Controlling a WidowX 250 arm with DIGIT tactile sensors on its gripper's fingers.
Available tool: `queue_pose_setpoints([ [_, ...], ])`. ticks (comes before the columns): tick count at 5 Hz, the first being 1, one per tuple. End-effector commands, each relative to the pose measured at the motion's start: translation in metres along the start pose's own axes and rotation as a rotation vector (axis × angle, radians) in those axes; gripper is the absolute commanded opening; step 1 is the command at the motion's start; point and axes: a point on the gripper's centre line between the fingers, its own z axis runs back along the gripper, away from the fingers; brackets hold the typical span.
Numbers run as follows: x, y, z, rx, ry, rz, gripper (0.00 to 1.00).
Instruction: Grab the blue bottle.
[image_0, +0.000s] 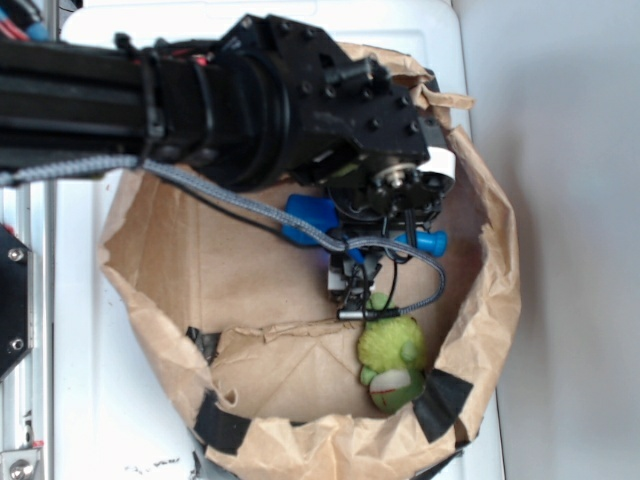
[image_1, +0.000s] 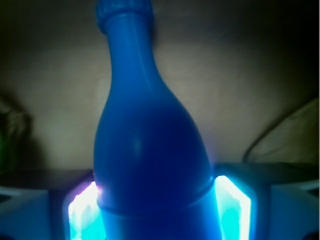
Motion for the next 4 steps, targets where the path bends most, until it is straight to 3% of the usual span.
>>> queue_pose_setpoints([
  [1,0.002,-0.023,0.113,-0.15,-0.112,-0.003,0.0],
  [2,-0.003,-0.028,0.142,-0.191,-0.143,0.003,0.0],
  [3,-0.01,-0.034,0.149,-0.147,-0.148,-0.007,0.0],
  [4,-0.01,-0.034,0.149,-0.147,-0.148,-0.007,1.0],
])
